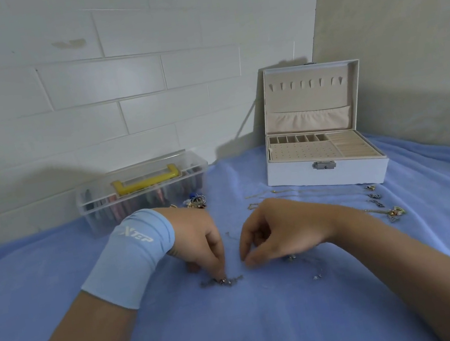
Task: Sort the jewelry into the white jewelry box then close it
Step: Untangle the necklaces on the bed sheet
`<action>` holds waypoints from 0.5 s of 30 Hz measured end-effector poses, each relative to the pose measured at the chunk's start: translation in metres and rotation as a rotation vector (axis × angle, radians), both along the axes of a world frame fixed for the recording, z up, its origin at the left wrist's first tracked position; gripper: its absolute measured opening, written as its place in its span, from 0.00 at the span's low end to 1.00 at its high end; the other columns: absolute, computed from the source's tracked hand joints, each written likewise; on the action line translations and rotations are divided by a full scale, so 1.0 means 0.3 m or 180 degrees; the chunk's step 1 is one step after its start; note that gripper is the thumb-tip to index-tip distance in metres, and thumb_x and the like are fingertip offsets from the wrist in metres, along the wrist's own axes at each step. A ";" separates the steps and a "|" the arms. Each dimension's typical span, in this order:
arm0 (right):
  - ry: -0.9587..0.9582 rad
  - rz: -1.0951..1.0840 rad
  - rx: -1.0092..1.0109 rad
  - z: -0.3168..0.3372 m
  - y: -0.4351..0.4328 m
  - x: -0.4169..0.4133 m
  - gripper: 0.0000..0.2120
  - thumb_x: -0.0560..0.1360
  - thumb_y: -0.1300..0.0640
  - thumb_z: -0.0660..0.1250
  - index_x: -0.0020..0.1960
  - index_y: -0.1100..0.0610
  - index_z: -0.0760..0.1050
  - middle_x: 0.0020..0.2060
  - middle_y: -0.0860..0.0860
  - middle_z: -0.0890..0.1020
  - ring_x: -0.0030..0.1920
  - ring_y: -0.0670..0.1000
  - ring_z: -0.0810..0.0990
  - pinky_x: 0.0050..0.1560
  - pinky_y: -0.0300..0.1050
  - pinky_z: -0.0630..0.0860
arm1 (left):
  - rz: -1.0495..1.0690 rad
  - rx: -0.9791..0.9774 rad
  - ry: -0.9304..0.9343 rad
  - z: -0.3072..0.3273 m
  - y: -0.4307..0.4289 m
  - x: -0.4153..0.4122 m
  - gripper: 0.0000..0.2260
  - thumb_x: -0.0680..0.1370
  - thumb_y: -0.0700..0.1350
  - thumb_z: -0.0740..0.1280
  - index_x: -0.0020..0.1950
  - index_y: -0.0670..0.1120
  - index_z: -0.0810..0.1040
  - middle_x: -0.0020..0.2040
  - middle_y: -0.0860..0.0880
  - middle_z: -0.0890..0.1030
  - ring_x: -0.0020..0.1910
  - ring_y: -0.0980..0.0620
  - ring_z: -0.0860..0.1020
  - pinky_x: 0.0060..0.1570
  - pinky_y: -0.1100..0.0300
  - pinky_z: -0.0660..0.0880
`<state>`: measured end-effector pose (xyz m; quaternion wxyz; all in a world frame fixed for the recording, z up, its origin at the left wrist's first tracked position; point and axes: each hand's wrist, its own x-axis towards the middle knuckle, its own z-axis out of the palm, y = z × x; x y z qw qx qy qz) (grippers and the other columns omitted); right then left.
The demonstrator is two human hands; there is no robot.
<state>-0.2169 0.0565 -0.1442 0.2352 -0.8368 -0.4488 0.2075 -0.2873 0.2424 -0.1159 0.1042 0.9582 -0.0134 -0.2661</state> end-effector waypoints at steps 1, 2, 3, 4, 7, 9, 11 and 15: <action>0.0028 0.0106 -0.0082 -0.001 0.003 -0.006 0.02 0.73 0.53 0.76 0.45 0.50 0.85 0.29 0.44 0.78 0.30 0.44 0.75 0.35 0.37 0.71 | 0.0001 -0.0060 -0.0003 -0.002 -0.001 -0.001 0.08 0.69 0.59 0.76 0.44 0.58 0.85 0.39 0.59 0.84 0.37 0.60 0.80 0.40 0.65 0.72; -0.0007 0.0120 -0.0112 -0.003 0.006 -0.007 0.02 0.73 0.54 0.76 0.45 0.50 0.86 0.30 0.45 0.79 0.30 0.44 0.76 0.35 0.37 0.73 | -0.0014 -0.0110 -0.0005 -0.004 -0.005 -0.001 0.09 0.69 0.59 0.76 0.45 0.58 0.85 0.37 0.61 0.83 0.37 0.60 0.80 0.41 0.65 0.73; -0.0032 0.0072 -0.0098 -0.003 0.008 -0.006 0.01 0.73 0.55 0.76 0.44 0.51 0.85 0.30 0.44 0.80 0.30 0.43 0.76 0.34 0.36 0.73 | -0.0052 -0.0146 -0.0006 -0.009 -0.010 0.000 0.09 0.69 0.59 0.77 0.46 0.58 0.85 0.36 0.62 0.82 0.37 0.59 0.80 0.43 0.64 0.75; -0.0035 0.0000 -0.0070 -0.004 0.010 -0.002 0.01 0.74 0.57 0.74 0.43 0.52 0.85 0.31 0.44 0.81 0.30 0.42 0.77 0.34 0.35 0.74 | -0.0106 -0.0164 -0.0007 -0.014 -0.015 0.001 0.09 0.69 0.58 0.77 0.45 0.58 0.85 0.35 0.63 0.82 0.38 0.58 0.79 0.45 0.63 0.76; -0.0077 -0.0174 -0.0052 -0.012 0.002 0.012 0.04 0.75 0.57 0.71 0.42 0.51 0.82 0.33 0.45 0.83 0.32 0.42 0.78 0.36 0.36 0.75 | -0.0225 -0.0165 -0.0007 -0.023 -0.016 0.003 0.04 0.69 0.55 0.77 0.42 0.59 0.85 0.38 0.62 0.83 0.42 0.58 0.79 0.48 0.63 0.76; -0.0115 -0.0191 -0.0020 -0.015 -0.005 0.017 0.04 0.75 0.57 0.70 0.43 0.51 0.83 0.35 0.48 0.84 0.32 0.41 0.78 0.36 0.36 0.74 | -0.0211 -0.0213 -0.0018 -0.018 -0.001 0.000 0.03 0.71 0.54 0.76 0.43 0.58 0.85 0.42 0.59 0.85 0.42 0.59 0.80 0.46 0.65 0.75; -0.0019 -0.0100 0.0066 -0.017 -0.003 0.012 0.04 0.75 0.56 0.72 0.48 0.48 0.84 0.35 0.48 0.82 0.32 0.42 0.76 0.36 0.36 0.74 | -0.0215 -0.0348 -0.0078 -0.015 0.023 -0.002 0.03 0.73 0.53 0.75 0.45 0.56 0.85 0.45 0.55 0.85 0.42 0.59 0.81 0.47 0.65 0.75; -0.0003 0.0033 0.0104 -0.017 0.015 -0.007 0.04 0.75 0.54 0.74 0.49 0.47 0.85 0.27 0.39 0.76 0.28 0.41 0.72 0.32 0.32 0.69 | -0.0188 -0.1076 -0.0357 -0.012 0.059 -0.012 0.03 0.79 0.48 0.70 0.47 0.51 0.82 0.46 0.53 0.86 0.44 0.54 0.83 0.48 0.60 0.77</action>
